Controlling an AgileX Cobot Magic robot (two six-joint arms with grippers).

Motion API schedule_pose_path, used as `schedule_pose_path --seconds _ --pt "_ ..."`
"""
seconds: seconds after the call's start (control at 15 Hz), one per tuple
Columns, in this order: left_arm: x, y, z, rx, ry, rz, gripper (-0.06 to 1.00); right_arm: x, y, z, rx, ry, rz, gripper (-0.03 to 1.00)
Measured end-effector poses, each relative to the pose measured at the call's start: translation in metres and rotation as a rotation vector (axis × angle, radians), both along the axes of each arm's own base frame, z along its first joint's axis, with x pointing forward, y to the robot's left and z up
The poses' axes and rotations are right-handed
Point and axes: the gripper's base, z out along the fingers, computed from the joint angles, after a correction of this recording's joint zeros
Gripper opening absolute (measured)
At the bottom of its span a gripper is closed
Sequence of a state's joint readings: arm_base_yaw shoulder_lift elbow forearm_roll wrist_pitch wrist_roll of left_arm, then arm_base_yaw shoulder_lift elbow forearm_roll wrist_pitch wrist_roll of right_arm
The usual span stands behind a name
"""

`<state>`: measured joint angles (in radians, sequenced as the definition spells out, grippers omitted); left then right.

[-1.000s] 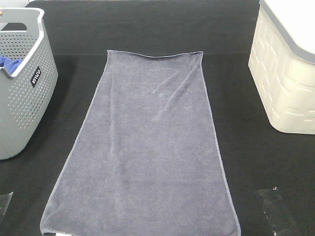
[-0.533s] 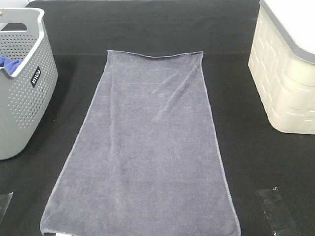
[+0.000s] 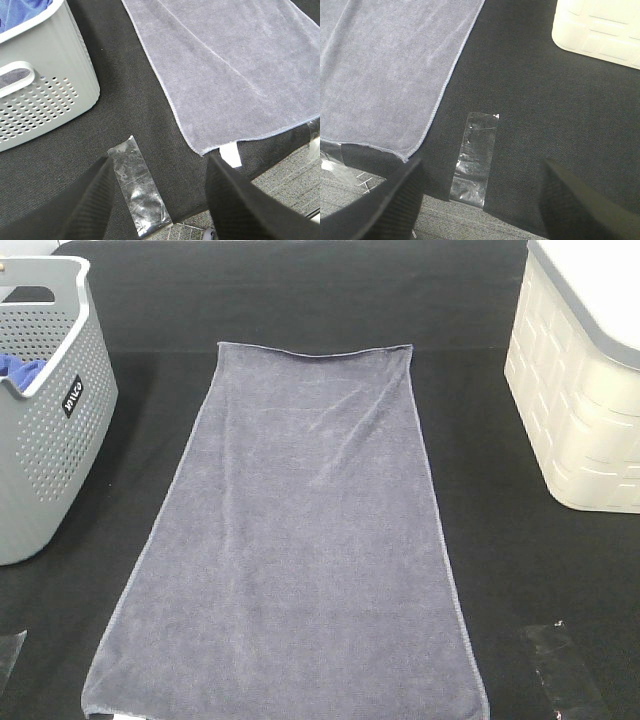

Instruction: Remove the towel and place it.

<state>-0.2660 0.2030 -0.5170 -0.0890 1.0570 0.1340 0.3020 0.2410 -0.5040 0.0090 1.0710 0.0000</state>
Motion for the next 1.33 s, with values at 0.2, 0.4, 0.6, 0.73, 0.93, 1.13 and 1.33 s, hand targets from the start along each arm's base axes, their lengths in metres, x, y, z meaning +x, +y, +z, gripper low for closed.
schedule_pose_path --seconds 0.2,0.4,0.6,0.73,0.93,1.13,1.33 --pt "0.0 0.0 0.0 0.0 0.0 0.0 0.54 0.0 0.0 0.0 0.003 0.001 -0.004 0.62" --pt "0.0 0.0 0.0 0.0 0.0 0.0 0.54 0.0 0.0 0.0 0.003 0.001 -0.004 0.62" --pt "0.0 0.0 0.0 0.0 0.0 0.0 0.54 0.0 0.0 0.0 0.003 0.001 -0.004 0.62" --pt "0.0 0.0 0.0 0.0 0.0 0.0 0.54 0.0 0.0 0.0 0.003 0.001 -0.004 0.62" --pt "0.0 0.0 0.0 0.0 0.0 0.0 0.54 0.0 0.0 0.0 0.003 0.001 -0.004 0.62" --pt "0.0002 0.0004 0.0 0.0 0.0 0.018 0.54 0.0001 -0.0007 0.0 0.006 0.001 -0.04 0.62" --pt "-0.007 0.0039 0.0005 -0.012 -0.054 0.113 0.54 -0.0037 -0.0055 0.0008 0.014 -0.032 -0.226 0.62"
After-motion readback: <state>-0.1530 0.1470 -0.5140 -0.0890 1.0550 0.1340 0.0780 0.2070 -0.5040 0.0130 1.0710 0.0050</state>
